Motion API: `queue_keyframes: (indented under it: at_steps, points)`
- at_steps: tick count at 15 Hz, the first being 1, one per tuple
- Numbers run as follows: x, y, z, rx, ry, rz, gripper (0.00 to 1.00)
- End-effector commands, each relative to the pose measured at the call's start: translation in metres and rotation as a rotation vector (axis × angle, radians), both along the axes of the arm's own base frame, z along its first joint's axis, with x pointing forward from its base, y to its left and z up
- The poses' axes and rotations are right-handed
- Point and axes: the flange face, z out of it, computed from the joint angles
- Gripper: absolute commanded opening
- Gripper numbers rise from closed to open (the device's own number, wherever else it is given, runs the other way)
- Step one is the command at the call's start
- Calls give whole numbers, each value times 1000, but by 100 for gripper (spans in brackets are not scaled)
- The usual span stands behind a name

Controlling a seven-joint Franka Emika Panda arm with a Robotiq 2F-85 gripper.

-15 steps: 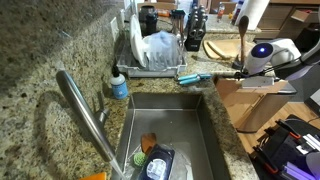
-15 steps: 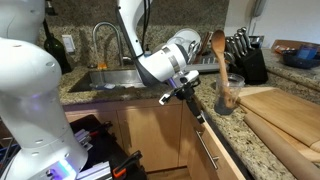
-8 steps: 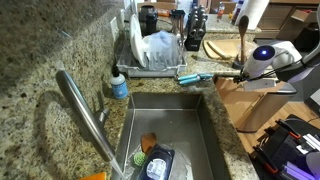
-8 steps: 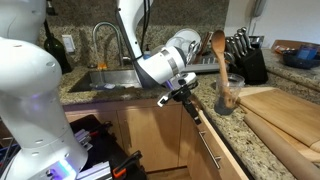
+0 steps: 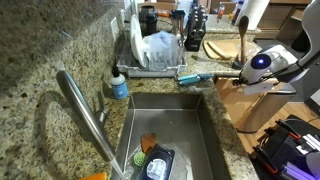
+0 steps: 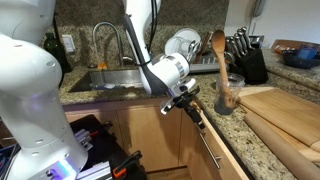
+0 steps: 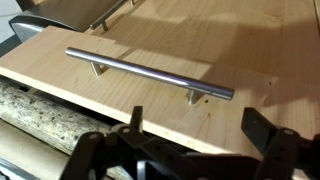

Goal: Close the top drawer.

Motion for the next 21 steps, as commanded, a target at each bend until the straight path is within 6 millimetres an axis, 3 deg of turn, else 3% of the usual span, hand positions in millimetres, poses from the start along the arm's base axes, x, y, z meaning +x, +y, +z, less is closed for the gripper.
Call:
queue_keyframes:
  at_steps: [1, 4, 6, 9, 11, 12, 13, 14, 16, 19, 21]
  points:
    - [12, -7, -31, 23, 21, -49, 100]
    - [25, -17, -57, 40, 28, -110, 100]
    - [46, -21, -67, 18, -47, -155, 100]
    - [85, -12, -56, -29, -227, -165, 100]
    - [88, -6, -60, -35, -297, -195, 100]
    - [88, -5, -62, -50, -332, -220, 100]
    - [68, -8, -76, -22, -201, -265, 100]
    - [55, -8, -68, -25, -228, -254, 100]
    - [63, -3, -74, -20, -212, -266, 100]
    - [33, 10, -34, 50, -154, -135, 100]
    - [13, 7, -6, 132, -119, -74, 100]
